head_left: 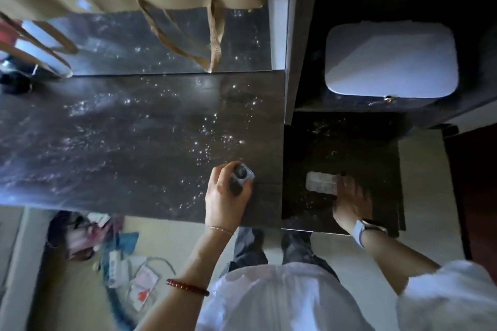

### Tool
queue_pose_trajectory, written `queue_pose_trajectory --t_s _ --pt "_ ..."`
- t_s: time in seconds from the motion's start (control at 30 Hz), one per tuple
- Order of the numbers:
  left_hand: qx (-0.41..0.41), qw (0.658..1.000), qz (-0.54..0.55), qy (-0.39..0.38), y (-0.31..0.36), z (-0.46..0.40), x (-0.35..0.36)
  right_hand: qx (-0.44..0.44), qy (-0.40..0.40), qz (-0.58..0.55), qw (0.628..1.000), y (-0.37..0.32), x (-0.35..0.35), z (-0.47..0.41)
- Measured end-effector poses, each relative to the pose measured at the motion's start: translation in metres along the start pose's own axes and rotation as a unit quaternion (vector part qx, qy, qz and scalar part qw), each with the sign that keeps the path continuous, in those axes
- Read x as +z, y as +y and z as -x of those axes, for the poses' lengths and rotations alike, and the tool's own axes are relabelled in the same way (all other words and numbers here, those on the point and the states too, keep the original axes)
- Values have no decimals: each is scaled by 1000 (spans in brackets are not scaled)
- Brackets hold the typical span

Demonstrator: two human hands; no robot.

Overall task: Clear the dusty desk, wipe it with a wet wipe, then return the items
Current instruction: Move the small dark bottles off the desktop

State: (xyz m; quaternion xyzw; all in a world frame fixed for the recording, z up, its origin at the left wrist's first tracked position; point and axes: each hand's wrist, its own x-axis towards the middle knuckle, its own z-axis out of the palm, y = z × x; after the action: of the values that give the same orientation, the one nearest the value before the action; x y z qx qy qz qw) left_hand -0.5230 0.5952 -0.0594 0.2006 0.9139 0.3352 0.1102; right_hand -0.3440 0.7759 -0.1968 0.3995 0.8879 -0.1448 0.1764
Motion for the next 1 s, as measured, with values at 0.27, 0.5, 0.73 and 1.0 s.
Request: queue_pose_trajectory --t_s 0.27,0.5,0.73,1.0 --pt "-10 999 -31 9 5 14 3 -97 -23 133 986 14 -13 -28" --pt "59 998 1 -13 43 7 11 -98 17 -51 994 13 -40 3" --pt "149 986 61 -35 96 -11 14 -75 210 -207 953 13 -104 55" --pt "285 950 125 -17 172 -46 22 -38 340 -283 896 16 -188 66"
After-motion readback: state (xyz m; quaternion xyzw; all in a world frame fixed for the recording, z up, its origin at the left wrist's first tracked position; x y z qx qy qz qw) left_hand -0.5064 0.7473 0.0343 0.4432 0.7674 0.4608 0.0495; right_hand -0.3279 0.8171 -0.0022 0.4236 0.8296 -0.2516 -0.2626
